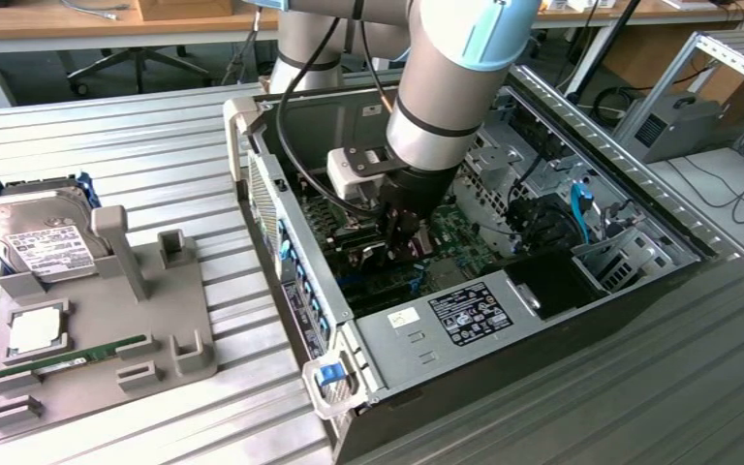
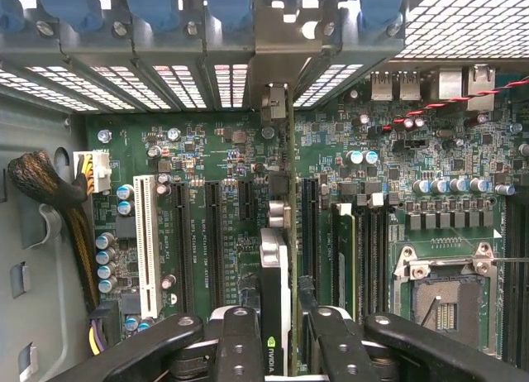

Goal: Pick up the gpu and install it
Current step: 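Insert the gpu into the slot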

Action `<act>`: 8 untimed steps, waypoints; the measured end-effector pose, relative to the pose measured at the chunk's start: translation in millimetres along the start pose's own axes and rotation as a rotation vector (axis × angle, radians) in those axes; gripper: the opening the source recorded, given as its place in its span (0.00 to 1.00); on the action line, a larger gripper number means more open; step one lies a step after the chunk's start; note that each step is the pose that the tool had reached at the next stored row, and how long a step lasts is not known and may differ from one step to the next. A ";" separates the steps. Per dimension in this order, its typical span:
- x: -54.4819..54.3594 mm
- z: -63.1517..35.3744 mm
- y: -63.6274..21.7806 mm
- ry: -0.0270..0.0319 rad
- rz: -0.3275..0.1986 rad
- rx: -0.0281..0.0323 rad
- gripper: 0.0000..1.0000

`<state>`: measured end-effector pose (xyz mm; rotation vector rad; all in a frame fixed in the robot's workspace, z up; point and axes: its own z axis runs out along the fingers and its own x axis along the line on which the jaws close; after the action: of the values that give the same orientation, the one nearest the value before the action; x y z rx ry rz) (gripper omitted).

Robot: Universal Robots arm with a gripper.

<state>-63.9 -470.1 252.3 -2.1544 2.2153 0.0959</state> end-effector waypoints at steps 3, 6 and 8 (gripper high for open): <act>0.0 0.0 0.0 0.0000 0.000 0.0000 0.27; 0.0 0.0 0.0 0.0000 0.000 0.0000 0.27; 0.0 0.0 0.0 0.0000 0.000 0.0000 0.27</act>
<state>-64.0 -470.1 252.3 -2.1544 2.2154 0.0959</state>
